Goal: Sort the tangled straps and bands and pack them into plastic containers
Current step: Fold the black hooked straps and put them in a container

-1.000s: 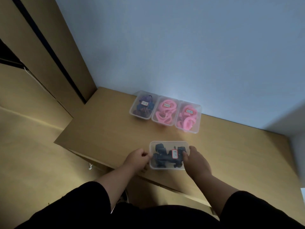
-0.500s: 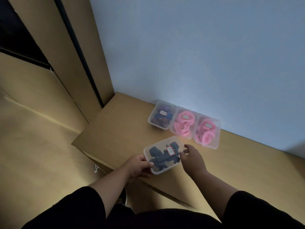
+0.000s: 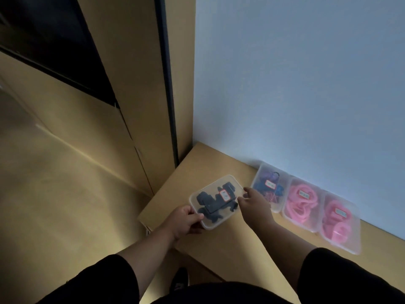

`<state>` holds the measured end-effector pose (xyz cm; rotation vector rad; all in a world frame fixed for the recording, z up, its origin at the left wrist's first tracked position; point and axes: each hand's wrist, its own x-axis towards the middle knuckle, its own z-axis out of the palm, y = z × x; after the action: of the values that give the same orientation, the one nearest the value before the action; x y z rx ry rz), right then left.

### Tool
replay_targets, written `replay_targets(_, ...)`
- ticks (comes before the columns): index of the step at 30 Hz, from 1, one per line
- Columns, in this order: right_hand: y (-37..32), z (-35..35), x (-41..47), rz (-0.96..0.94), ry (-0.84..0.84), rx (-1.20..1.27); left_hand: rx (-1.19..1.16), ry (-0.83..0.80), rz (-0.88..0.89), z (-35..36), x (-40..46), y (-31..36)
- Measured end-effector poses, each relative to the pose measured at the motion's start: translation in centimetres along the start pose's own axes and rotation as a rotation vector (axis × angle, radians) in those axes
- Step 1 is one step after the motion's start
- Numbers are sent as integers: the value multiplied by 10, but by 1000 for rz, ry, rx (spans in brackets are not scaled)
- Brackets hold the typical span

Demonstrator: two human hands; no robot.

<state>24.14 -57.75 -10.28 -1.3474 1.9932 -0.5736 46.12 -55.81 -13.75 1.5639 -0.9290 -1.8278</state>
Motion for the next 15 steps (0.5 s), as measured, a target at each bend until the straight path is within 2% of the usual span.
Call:
replay_targets(9, -45, 31, 54, 234, 133, 218, -66, -61, 9, -15, 47, 30)
replay_targets(15, -47, 36, 78, 279, 173, 94, -151, -108, -61, 5, 81, 32)
